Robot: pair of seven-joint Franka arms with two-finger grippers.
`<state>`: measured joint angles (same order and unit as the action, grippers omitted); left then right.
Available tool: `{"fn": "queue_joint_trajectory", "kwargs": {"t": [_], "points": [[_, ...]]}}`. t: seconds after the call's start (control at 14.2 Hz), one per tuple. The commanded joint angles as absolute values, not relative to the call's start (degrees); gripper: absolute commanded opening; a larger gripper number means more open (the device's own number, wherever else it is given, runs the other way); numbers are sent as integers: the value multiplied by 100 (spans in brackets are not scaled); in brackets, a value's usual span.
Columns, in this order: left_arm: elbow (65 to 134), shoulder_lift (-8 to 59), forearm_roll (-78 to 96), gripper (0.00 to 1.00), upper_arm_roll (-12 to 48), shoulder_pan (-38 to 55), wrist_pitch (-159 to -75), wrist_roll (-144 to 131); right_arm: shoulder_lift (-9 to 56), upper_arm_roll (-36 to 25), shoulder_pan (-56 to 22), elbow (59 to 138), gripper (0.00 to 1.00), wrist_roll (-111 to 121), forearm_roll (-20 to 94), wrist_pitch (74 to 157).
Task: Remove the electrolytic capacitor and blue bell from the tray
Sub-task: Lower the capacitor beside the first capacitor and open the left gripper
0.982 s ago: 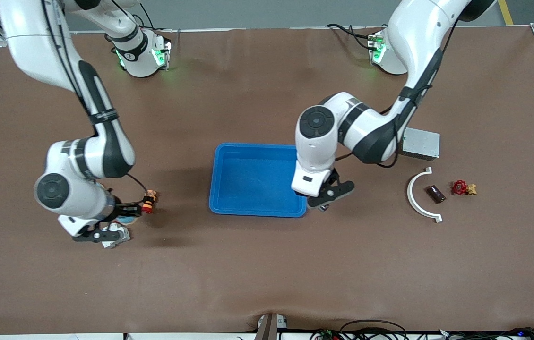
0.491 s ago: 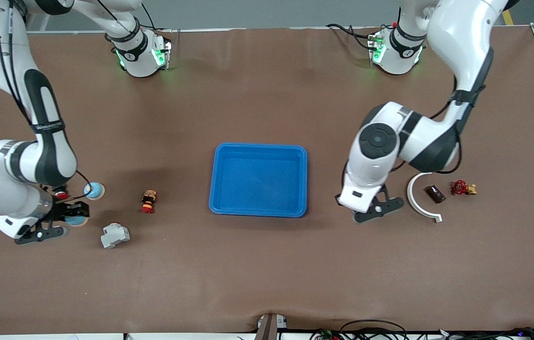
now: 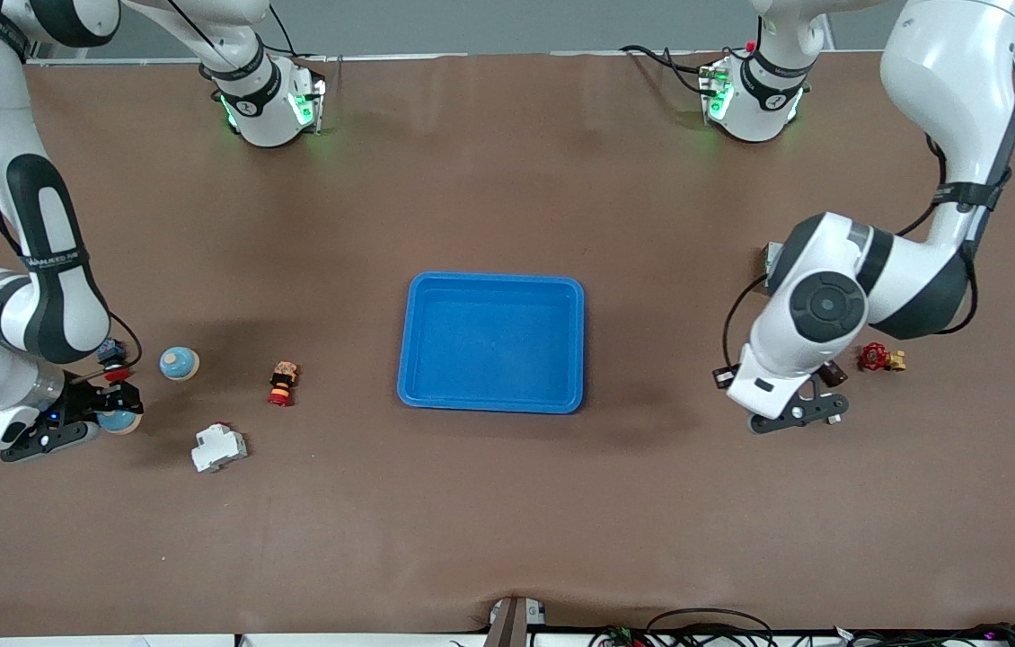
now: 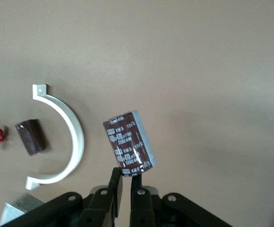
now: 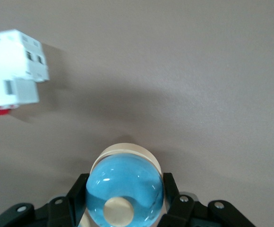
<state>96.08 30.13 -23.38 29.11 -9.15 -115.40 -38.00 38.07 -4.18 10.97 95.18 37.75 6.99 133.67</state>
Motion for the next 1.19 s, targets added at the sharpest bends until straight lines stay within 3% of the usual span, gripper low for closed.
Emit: {"fn": "queue_joint_trajectory", "kwargs": {"t": [0.0, 0.28, 1.12], "points": [[10229, 2883, -2399, 0, 3006, -1089, -11951, -3455, 4148, -290, 1266, 9054, 0, 3902, 826, 13307], [10985, 2944, -2575, 0, 2997, -1485, -12980, -3218, 4385, -299, 1406, 8886, 0, 3955, 800, 13298], [11021, 3314, -3111, 0, 2962, -1784, -13201, -3252, 4693, -299, 1433, 8544, 0, 3902, 800, 13184]]}}
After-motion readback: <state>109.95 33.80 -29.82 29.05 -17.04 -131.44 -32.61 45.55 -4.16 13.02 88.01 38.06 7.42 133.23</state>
